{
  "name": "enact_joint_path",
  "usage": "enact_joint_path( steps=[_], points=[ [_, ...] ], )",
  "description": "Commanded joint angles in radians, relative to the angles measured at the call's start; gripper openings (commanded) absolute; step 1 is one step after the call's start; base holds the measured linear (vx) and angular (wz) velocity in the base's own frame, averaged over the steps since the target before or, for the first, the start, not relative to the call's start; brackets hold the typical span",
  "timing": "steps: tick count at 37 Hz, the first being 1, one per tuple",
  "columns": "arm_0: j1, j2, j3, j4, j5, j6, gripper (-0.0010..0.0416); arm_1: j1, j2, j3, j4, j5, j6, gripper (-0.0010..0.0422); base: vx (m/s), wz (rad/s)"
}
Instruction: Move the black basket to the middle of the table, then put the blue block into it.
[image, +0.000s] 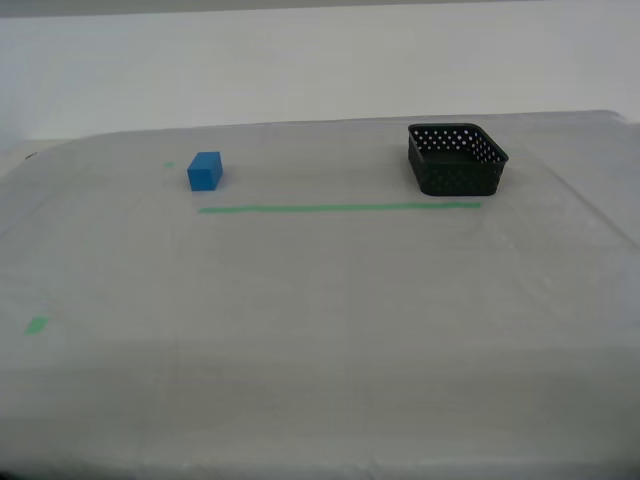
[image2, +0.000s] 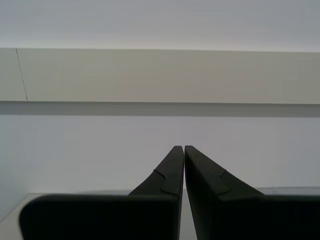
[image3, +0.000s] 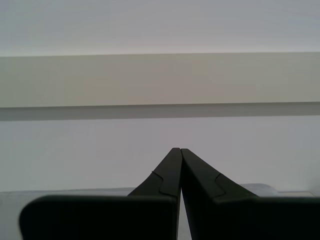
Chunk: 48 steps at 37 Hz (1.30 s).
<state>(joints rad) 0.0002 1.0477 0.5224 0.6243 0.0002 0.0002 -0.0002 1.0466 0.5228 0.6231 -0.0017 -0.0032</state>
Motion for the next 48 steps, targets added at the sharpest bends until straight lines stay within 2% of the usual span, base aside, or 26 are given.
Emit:
enact_joint_path(
  steps=[1,48],
  points=[
    [0.000,0.000,0.000,-0.004,0.000,0.000,0.0000,0.000,0.000,0.001,0.001,-0.001,0.003,0.0000,0.000,0.000],
    [0.001,0.000,0.000,-0.005,0.000,0.000,0.0000,0.000,0.000,0.001,-0.004,-0.001,0.003,0.0000,0.000,0.000]
  ],
)
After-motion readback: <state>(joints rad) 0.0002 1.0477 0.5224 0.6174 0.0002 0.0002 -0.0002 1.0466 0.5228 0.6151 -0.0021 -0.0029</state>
